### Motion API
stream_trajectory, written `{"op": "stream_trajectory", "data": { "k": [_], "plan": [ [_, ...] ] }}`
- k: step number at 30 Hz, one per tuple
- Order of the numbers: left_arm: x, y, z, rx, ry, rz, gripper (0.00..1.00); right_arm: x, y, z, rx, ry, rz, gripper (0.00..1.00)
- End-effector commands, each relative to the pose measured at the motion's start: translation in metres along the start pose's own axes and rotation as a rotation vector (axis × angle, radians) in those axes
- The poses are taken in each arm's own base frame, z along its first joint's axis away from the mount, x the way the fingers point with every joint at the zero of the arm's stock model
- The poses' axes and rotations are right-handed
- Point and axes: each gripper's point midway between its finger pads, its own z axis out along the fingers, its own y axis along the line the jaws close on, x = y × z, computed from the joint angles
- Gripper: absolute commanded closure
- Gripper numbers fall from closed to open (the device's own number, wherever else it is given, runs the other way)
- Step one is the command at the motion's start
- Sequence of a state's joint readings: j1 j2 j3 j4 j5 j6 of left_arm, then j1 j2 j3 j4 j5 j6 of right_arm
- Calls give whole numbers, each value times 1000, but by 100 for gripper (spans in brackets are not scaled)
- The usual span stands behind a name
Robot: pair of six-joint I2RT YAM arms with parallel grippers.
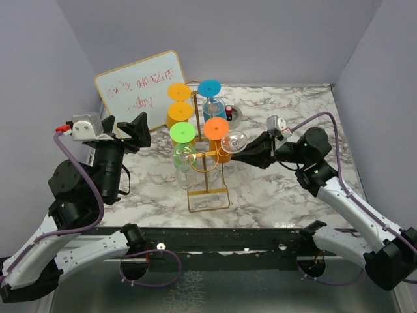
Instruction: Place the wine glass upside down on the wine glass rack
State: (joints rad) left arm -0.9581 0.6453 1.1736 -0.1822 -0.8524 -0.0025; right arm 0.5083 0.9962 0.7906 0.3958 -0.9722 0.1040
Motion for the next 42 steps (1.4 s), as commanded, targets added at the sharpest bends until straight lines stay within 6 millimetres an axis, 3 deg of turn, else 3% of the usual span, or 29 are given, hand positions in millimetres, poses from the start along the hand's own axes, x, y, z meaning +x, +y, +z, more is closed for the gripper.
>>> {"op": "stream_trajectory", "data": {
  "k": [1, 10, 18, 31, 37, 42],
  "plan": [
    [2, 7, -2, -29, 6, 11, 11, 12, -5, 3, 14, 23, -18, 99],
    [6, 5, 0, -26, 11, 17, 11, 26, -9, 10, 9, 58, -4, 99],
    [6, 3, -1, -15, 17, 24, 11, 34, 2, 16, -74, 70, -4, 99],
    [10, 1, 0, -7, 31, 40, 10, 18, 3, 13, -43, 1, -91, 99],
    [11, 1, 0, -6, 34, 43, 10, 21, 14, 13, -96, 0, -61, 98],
    [13, 1, 0, -5, 37, 48, 10, 28, 11, 14, -90, 29, -41, 96]
  ]
}}
